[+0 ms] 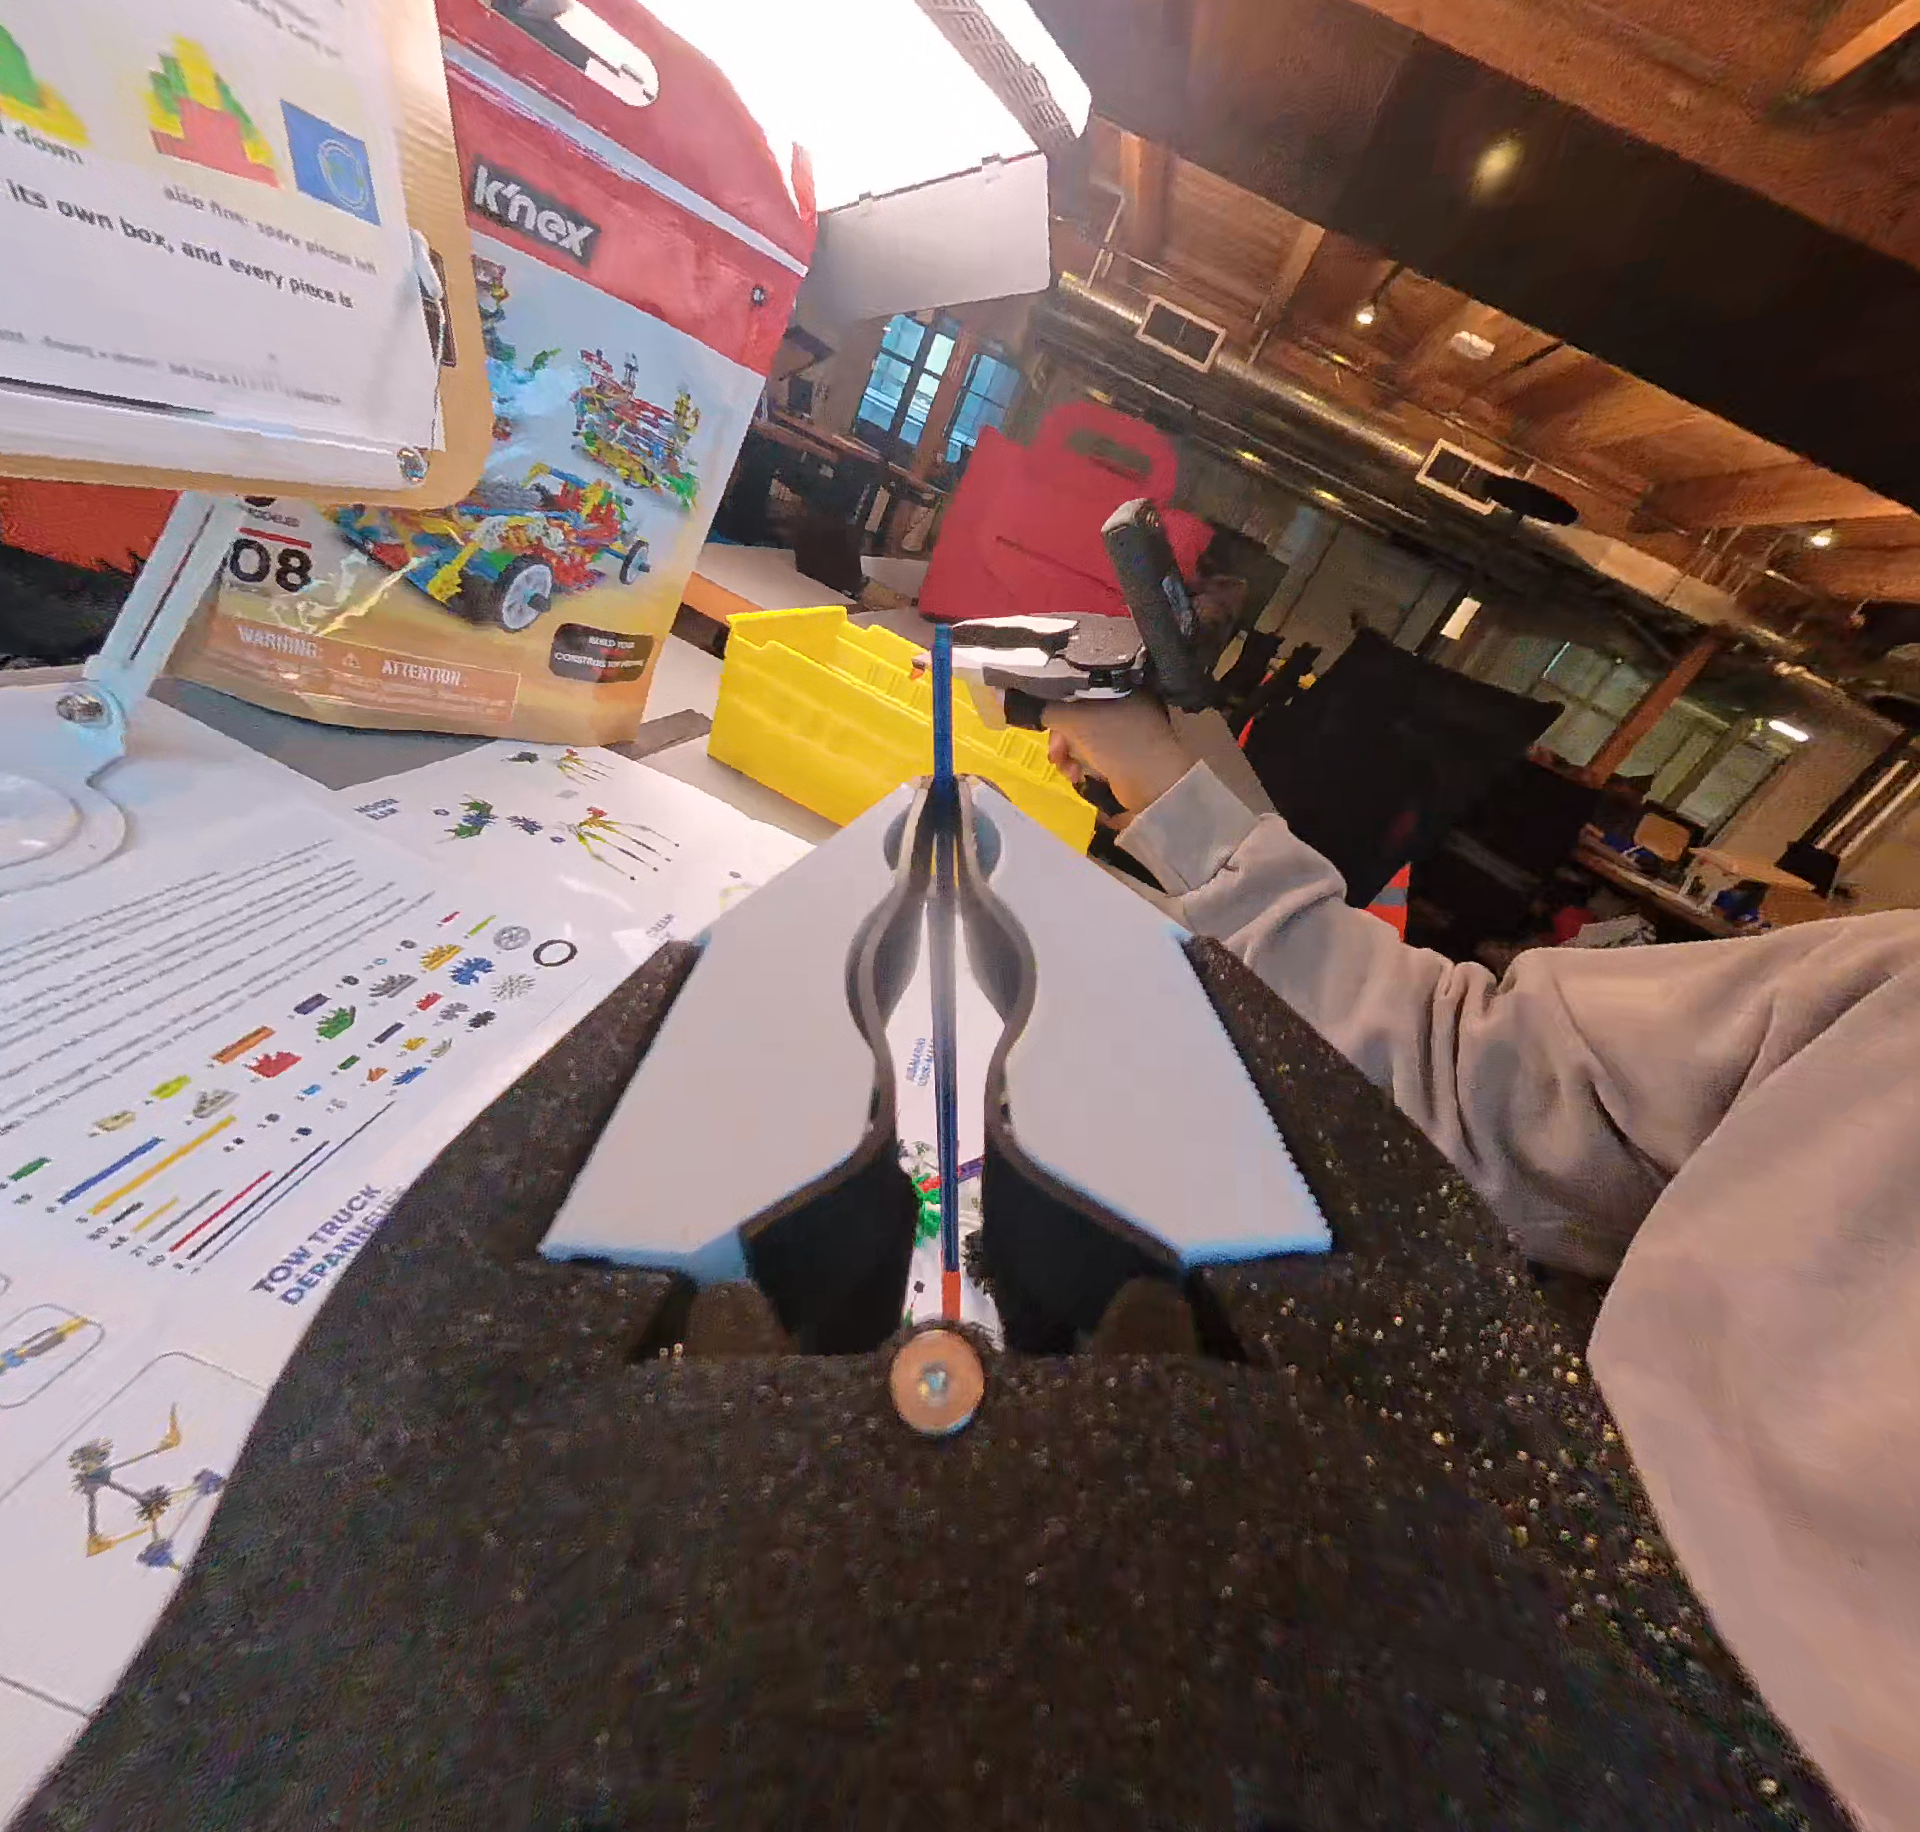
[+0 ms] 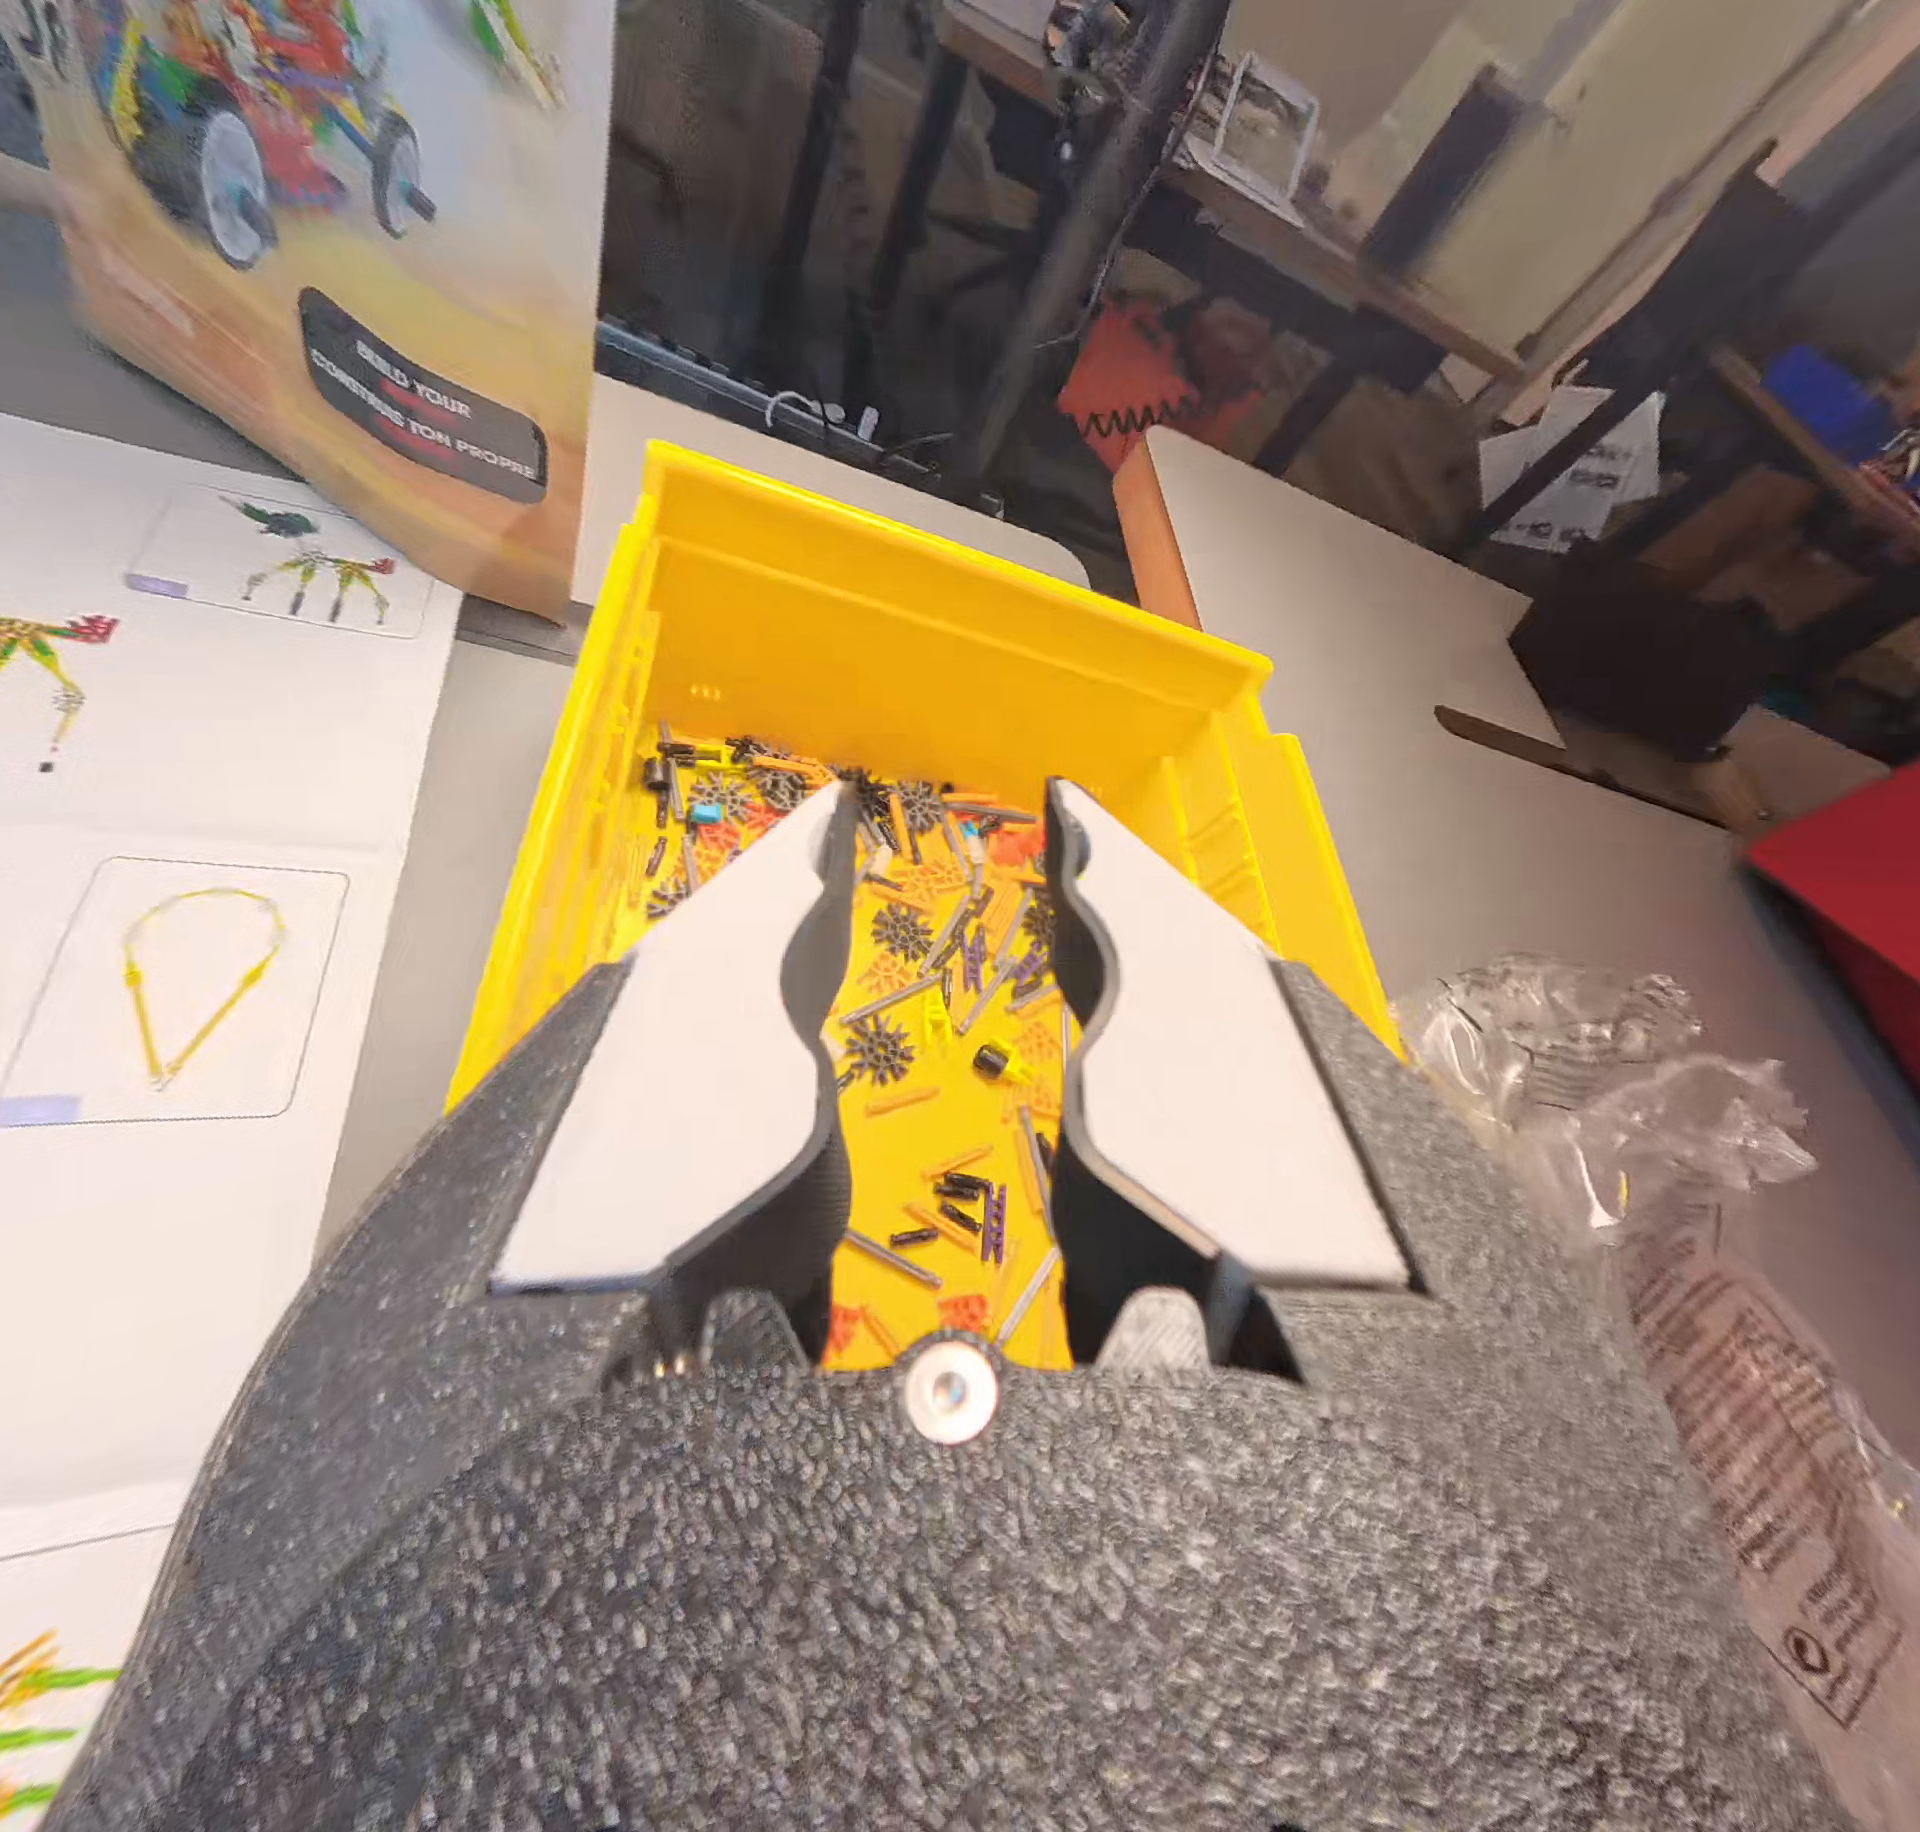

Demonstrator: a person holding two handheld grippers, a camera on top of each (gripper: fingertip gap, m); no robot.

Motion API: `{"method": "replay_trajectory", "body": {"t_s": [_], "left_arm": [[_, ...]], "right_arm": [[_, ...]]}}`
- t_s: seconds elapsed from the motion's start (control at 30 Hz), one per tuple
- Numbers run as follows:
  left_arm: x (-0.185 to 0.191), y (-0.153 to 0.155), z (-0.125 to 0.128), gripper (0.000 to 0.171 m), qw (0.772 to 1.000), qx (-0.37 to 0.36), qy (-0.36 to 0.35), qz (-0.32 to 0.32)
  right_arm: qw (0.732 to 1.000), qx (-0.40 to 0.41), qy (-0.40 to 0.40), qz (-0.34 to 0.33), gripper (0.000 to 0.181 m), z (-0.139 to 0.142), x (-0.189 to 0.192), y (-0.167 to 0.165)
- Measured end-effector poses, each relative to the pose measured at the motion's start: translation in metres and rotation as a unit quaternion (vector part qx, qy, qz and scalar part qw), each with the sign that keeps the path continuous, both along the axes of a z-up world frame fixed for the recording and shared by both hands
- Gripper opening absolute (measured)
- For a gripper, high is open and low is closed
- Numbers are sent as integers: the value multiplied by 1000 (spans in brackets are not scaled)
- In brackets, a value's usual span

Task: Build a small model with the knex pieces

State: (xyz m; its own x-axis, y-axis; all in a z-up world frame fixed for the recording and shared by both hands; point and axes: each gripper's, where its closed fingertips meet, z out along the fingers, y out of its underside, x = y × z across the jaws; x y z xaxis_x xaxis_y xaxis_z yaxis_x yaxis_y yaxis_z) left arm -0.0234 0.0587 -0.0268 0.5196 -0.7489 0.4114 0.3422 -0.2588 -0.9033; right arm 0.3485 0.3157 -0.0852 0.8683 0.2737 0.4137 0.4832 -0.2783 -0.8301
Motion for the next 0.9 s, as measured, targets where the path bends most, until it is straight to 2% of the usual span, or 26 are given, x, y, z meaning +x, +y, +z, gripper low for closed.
{"method": "replay_trajectory", "body": {"t_s": [0.03, 0.1, 0.17, 0.23, 0.3, 0.33, 0.37, 0.43, 0.5, 0.57, 0.7, 0.77, 0.8, 0.83, 0.9], "left_arm": [[-1, 0, 2, 0, 1000, -1, -17, -3], [-2, 0, 6, 0, 999, -4, -46, -7], [-6, -1, 12, 0, 997, 3, -74, -9], [-8, -3, 18, 0, 995, 10, -98, -14], [-10, -6, 24, 0, 993, 17, -120, -17], [-11, -7, 27, 0, 991, 21, -129, -18], [-12, -8, 29, 0, 990, 24, -136, -18], [-12, -11, 34, 0, 988, 28, -147, -24], [-10, -13, 36, 0, 988, 30, -151, -29], [-9, -13, 36, 0, 989, 33, -143, -27], [-8, -12, 35, 1, 991, 40, -125, -19], [-3, -15, 34, 26, 992, 49, -116, -33], [2, -16, 30, 39, 992, 45, -107, -49], [10, -19, 25, 44, 992, 37, -96, -76], [30, -31, 13, 42, 987, 17, -80, -142]], "right_arm": [[1000, 15, -5, 2, 45, 5, -2, 0], [997, 70, 3, 41, 47, 37, -31, -11], [983, 100, 52, 143, 46, 68, -93, -41], [954, 71, 120, 266, 46, 78, -163, -83], [887, -16, 201, 416, 47, 69, -234, -143], [838, -70, 243, 484, 47, 64, -263, -177], [791, -119, 278, 532, 49, 58, -285, -207], [719, -185, 323, 587, 47, 47, -317, -251], [683, -216, 348, 605, 31, 37, -336, -275], [658, -228, 371, 614, 2, 36, -341, -286], [636, -223, 405, 618, 0, 47, -335, -283], [615, -217, 442, 616, 1, 61, -328, -278], [606, -214, 458, 614, 0, 67, -325, -275], [599, -211, 474, 611, 0, 72, -322, -272], [585, -217, 491, 608, 0, 76, -319, -270]]}}
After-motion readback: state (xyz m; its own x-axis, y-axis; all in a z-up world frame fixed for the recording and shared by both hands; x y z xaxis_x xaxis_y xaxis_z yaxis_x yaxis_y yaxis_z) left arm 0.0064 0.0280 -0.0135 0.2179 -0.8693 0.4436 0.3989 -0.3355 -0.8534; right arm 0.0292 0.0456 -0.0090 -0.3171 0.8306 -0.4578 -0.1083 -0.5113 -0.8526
